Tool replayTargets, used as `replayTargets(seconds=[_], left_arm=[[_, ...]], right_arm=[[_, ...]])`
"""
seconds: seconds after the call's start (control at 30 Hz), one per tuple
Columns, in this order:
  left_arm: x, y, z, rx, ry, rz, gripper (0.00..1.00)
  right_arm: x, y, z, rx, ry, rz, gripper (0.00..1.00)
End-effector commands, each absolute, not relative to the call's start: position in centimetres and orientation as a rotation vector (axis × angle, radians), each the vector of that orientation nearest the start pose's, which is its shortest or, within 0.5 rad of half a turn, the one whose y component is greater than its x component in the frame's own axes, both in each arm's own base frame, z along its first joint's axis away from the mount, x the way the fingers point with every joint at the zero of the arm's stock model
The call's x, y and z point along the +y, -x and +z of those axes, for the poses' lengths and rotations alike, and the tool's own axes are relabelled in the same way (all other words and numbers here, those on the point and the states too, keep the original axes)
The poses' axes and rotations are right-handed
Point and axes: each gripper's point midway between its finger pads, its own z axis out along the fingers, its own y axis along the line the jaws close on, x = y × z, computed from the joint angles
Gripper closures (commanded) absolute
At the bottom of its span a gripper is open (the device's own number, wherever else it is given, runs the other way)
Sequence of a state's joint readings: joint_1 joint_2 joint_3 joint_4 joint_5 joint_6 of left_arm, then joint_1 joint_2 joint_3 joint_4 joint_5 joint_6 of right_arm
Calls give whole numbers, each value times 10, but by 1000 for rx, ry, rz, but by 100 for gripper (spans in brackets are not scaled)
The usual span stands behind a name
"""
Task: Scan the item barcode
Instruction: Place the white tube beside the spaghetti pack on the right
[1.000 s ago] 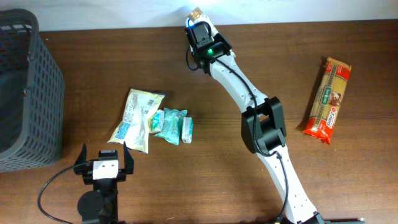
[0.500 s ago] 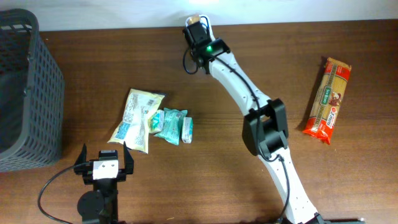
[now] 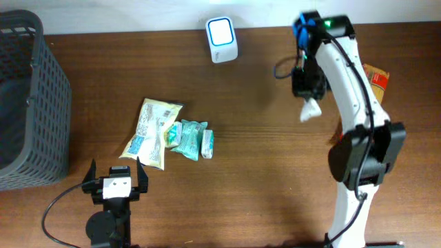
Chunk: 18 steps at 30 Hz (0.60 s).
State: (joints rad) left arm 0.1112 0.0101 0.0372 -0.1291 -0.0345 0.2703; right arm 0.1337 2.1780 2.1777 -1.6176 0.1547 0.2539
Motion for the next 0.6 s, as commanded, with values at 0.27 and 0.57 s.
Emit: replayTargets(seconds=[0.27, 0.57], left_arm=[[35, -241, 157, 1678, -113, 335, 1], [35, -241, 157, 1678, -113, 335, 1]], right_arm=[[-94, -343, 49, 3349, -428, -457, 95], [-108, -343, 57, 3360, -337, -494, 43]])
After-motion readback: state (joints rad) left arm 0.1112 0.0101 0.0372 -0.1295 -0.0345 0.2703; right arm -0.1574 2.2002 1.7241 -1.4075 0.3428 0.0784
